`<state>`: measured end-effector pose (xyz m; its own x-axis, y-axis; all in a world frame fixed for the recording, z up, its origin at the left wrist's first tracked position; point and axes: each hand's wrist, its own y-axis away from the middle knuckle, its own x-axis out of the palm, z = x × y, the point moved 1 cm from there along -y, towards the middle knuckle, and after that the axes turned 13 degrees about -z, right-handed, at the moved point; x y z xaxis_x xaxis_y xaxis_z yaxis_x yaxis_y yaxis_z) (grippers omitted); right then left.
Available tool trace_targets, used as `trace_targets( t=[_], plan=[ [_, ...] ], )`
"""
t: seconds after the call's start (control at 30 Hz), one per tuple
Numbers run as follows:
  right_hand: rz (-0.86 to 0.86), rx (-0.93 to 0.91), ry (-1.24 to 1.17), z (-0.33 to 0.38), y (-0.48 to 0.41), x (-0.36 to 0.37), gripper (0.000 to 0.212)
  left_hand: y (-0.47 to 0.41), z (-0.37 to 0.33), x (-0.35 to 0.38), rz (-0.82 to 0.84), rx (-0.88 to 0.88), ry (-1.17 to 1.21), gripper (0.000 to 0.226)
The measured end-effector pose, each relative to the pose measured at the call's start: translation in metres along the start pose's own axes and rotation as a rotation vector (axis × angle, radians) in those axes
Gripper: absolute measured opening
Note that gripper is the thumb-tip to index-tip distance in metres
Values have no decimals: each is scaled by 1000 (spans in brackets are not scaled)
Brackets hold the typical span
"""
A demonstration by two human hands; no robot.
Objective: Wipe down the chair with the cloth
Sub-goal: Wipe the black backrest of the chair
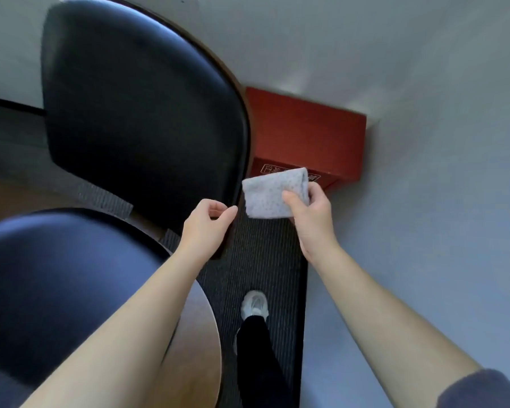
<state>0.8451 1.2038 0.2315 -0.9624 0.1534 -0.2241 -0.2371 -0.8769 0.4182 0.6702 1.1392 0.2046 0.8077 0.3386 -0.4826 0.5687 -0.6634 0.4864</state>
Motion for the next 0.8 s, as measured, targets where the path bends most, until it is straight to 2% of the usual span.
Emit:
trace_targets(
  t=[0.1,0.2,0.27,0.33,0.37,0.67,0.73,0.8],
  plan=[
    [-98,-297,87,52,-30,5,20,-10,-32,6,-79,55,-32,46],
    [-7,-511,144,83,-44,38,23,-24,-59,-2,-137,143,-63,63],
    [174,-560,242,80,-49,63,13,-35,-67,-8,-133,153,-90,67],
    [326,-621,369,69,-47,81,26,-45,-69,-13,-98,129,-114,69],
    [359,-645,406,64,-45,86,19,-48,-69,-15,-80,118,-120,69],
    [314,-731,501,67,-60,102,8,-85,-70,-32,-48,148,-168,69],
    [309,-764,544,75,-67,112,44,-97,-73,-34,-66,170,-150,71],
    [332,-801,588,90,-79,123,58,-112,-80,-34,-101,194,-121,74]
  ],
)
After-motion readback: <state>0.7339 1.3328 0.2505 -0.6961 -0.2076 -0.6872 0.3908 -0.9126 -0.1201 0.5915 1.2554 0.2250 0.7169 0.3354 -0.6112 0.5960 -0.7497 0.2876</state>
